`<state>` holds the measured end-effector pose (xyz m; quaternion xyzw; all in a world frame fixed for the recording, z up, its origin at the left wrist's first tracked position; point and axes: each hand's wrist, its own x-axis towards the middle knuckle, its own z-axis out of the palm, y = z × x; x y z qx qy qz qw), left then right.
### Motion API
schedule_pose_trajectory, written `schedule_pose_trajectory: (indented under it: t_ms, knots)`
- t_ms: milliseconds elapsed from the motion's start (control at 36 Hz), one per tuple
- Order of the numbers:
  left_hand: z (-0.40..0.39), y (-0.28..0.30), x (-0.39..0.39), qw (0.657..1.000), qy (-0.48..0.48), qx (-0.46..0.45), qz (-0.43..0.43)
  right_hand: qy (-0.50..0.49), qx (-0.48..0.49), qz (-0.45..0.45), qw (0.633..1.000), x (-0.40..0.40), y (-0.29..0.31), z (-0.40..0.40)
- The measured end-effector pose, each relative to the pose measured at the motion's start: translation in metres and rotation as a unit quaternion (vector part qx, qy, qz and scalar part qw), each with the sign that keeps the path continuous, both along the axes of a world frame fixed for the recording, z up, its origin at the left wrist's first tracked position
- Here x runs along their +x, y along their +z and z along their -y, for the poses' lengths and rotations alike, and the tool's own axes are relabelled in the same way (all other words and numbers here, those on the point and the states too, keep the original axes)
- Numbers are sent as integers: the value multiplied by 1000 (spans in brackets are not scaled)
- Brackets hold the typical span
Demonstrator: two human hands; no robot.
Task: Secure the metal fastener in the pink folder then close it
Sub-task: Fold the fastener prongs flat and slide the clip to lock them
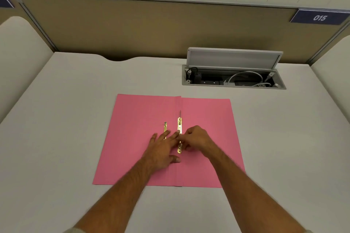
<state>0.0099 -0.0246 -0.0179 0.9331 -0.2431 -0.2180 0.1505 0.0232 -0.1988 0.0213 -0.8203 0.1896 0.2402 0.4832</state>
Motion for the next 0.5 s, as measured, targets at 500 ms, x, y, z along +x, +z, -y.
schedule_pose_trajectory:
  t_ms: [500]
  knots:
    - [0, 2, 0, 1000, -18, 22, 5, 206, -260, 241, 912, -61, -20, -8]
